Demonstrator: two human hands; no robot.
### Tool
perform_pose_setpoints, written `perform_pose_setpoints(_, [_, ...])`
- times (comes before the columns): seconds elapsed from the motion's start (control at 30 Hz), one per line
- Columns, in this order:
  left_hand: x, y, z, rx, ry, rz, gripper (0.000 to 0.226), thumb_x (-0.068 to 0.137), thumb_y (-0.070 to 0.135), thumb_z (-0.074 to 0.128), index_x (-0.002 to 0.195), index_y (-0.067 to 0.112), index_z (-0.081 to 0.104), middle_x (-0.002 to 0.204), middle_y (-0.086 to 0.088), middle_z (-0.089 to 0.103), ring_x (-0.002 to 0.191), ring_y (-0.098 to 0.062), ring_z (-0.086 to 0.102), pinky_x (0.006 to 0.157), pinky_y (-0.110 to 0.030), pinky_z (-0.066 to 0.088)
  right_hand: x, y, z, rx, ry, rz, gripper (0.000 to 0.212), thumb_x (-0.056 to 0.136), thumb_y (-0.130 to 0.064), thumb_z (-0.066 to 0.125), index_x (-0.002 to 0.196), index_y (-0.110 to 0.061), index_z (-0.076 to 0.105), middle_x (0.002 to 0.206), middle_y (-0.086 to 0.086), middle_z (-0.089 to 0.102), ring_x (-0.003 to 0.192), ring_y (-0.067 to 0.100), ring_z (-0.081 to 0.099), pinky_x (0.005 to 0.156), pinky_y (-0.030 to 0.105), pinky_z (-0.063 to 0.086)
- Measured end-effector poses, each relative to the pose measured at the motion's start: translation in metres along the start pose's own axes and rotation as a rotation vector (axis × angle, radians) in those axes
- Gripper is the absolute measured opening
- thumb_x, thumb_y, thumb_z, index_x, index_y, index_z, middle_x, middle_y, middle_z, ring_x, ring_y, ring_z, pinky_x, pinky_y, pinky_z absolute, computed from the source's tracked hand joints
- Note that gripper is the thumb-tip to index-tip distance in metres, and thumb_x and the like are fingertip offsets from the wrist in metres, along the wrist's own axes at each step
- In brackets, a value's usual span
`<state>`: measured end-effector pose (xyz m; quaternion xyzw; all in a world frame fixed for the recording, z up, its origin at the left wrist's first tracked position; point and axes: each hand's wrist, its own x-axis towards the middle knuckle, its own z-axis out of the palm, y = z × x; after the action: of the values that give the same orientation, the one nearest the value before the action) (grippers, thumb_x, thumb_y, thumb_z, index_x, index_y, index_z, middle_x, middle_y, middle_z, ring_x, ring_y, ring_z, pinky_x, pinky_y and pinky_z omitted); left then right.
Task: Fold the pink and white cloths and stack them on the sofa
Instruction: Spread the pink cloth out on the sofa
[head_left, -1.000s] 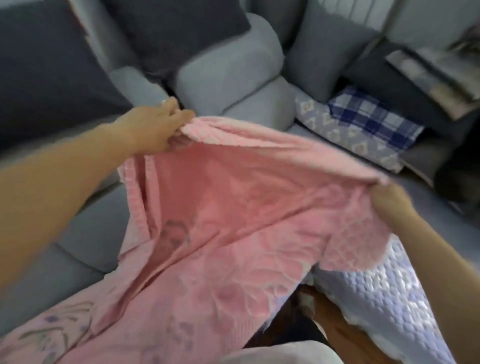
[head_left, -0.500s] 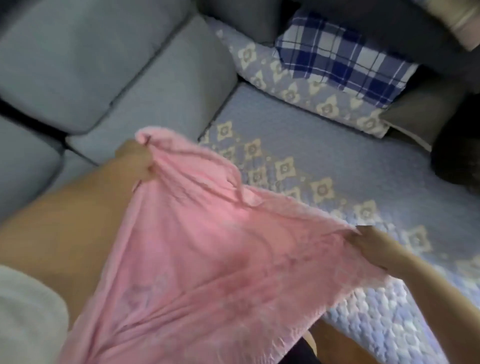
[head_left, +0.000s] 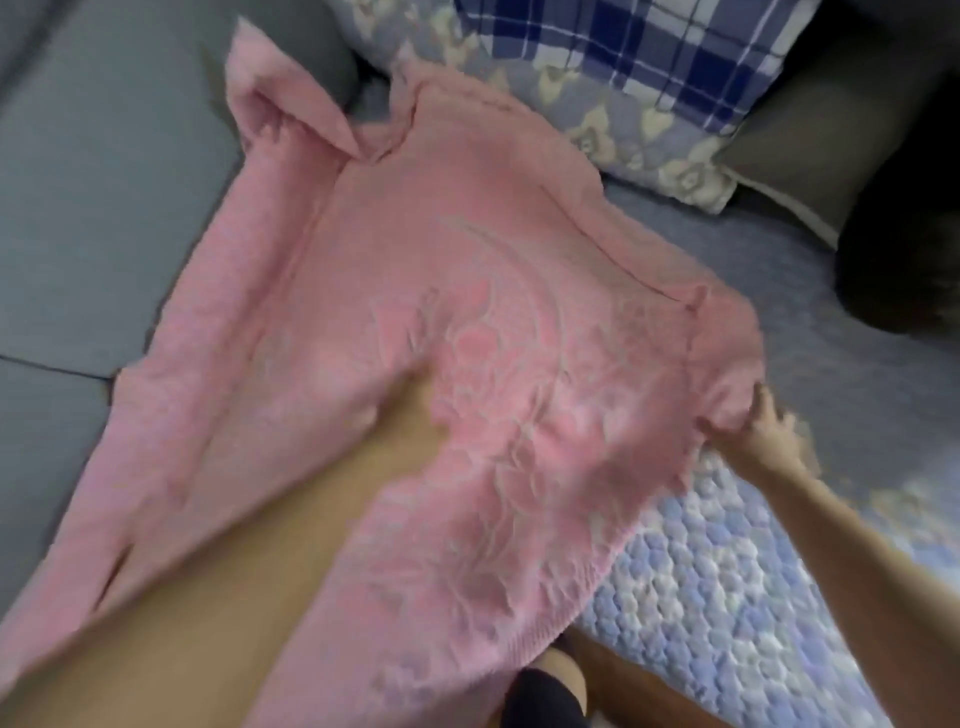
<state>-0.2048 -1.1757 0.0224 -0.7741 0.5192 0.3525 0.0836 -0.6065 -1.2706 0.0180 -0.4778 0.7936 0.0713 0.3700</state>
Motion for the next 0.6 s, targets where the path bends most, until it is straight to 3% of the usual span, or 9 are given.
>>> perform_pose_setpoints(0.1, [-0.090, 0.001, 0.065, 0.043, -0.326, 0.025, 0.081, 0.092, 0.031, 0.056, 0.159, 0.030, 0.011, 0.167, -0.006, -0.002, 0.154, -0.028, 0.000, 0.124, -0.037, 0.012, -0.005, 0.054, 0.042, -0.023, -0.066, 0.029, 0.088, 0.071, -0.039, 0.086, 0.139, -0.010, 0.039, 0.145, 0.021, 0.045, 0.135, 0.040, 0.038, 0.108, 0.047, 0.036])
perform_pose_setpoints(0.17, [-0.133, -0.020, 0.095, 0.103, -0.359, -0.015, 0.082, 0.093, 0.031, 0.052, 0.159, 0.037, 0.003, 0.166, -0.003, -0.013, 0.154, -0.028, -0.004, 0.124, -0.039, 0.015, 0.000, 0.065, 0.050, -0.020, -0.024, 0.093, 0.102, 0.070, -0.033, 0.088, 0.147, -0.007, 0.027, 0.146, 0.030, 0.039, 0.135, 0.046, 0.039, 0.110, 0.049, 0.035])
perform_pose_setpoints(0.27, [-0.141, -0.053, 0.107, 0.095, -0.356, -0.096, 0.076, 0.093, 0.022, 0.048, 0.159, 0.033, 0.012, 0.166, -0.002, 0.003, 0.153, -0.026, 0.009, 0.123, -0.036, 0.021, 0.005, 0.055, 0.055, 0.038, 0.075, 0.185, 0.111, 0.071, -0.054, 0.079, 0.154, -0.015, 0.017, 0.153, 0.029, 0.027, 0.141, 0.046, 0.029, 0.116, 0.052, 0.027])
perform_pose_setpoints(0.33, [-0.148, -0.066, 0.107, 0.086, -0.336, -0.131, 0.072, 0.091, 0.021, 0.050, 0.157, 0.031, 0.023, 0.163, 0.000, 0.021, 0.149, -0.024, 0.023, 0.121, -0.034, 0.025, 0.009, 0.040, 0.055, 0.065, 0.128, 0.163, 0.094, 0.076, -0.052, 0.071, 0.151, -0.023, 0.023, 0.150, 0.027, 0.028, 0.142, 0.044, 0.026, 0.117, 0.052, 0.022])
perform_pose_setpoints(0.4, [-0.149, -0.075, 0.107, 0.057, -0.319, -0.181, 0.068, 0.091, 0.021, 0.050, 0.155, 0.028, 0.031, 0.157, -0.001, 0.035, 0.143, -0.023, 0.035, 0.119, -0.033, 0.029, 0.020, 0.029, 0.057, 0.033, 0.137, 0.093, 0.065, 0.082, -0.041, 0.057, 0.142, -0.022, 0.041, 0.142, 0.025, 0.038, 0.134, 0.043, 0.035, 0.113, 0.050, 0.029])
perform_pose_setpoints(0.47, [-0.146, -0.071, 0.102, -0.001, -0.321, -0.220, 0.061, 0.093, 0.023, 0.048, 0.153, 0.027, 0.037, 0.152, -0.004, 0.042, 0.139, -0.022, 0.043, 0.116, -0.033, 0.034, 0.027, 0.018, 0.052, 0.098, 0.127, 0.069, 0.050, 0.075, -0.032, 0.045, 0.118, -0.013, 0.063, 0.120, 0.026, 0.059, 0.113, 0.043, 0.057, 0.098, 0.050, 0.049])
perform_pose_setpoints(0.5, [-0.147, -0.065, 0.100, -0.028, -0.323, -0.226, 0.058, 0.094, 0.025, 0.047, 0.152, 0.028, 0.039, 0.151, -0.005, 0.044, 0.137, -0.022, 0.045, 0.114, -0.033, 0.036, 0.028, 0.013, 0.044, 0.191, 0.109, 0.095, 0.042, 0.073, -0.025, 0.046, 0.106, -0.009, 0.066, 0.103, 0.024, 0.066, 0.096, 0.041, 0.065, 0.082, 0.049, 0.057])
perform_pose_setpoints(0.57, [-0.152, -0.048, 0.097, -0.069, -0.322, -0.215, 0.053, 0.097, 0.028, 0.045, 0.150, 0.027, 0.043, 0.149, -0.004, 0.048, 0.134, -0.023, 0.049, 0.110, -0.033, 0.040, 0.021, 0.013, 0.015, 0.407, 0.127, 0.211, 0.018, 0.079, -0.008, 0.052, 0.092, -0.005, 0.064, 0.079, 0.015, 0.064, 0.069, 0.031, 0.064, 0.055, 0.035, 0.052])
perform_pose_setpoints(0.6, [-0.157, -0.039, 0.096, -0.092, -0.320, -0.202, 0.049, 0.099, 0.029, 0.044, 0.148, 0.026, 0.045, 0.148, -0.003, 0.050, 0.130, -0.023, 0.052, 0.106, -0.031, 0.043, 0.012, 0.017, -0.004, 0.510, 0.186, 0.264, 0.010, 0.083, -0.002, 0.052, 0.087, -0.005, 0.061, 0.077, 0.010, 0.061, 0.065, 0.026, 0.059, 0.052, 0.031, 0.047])
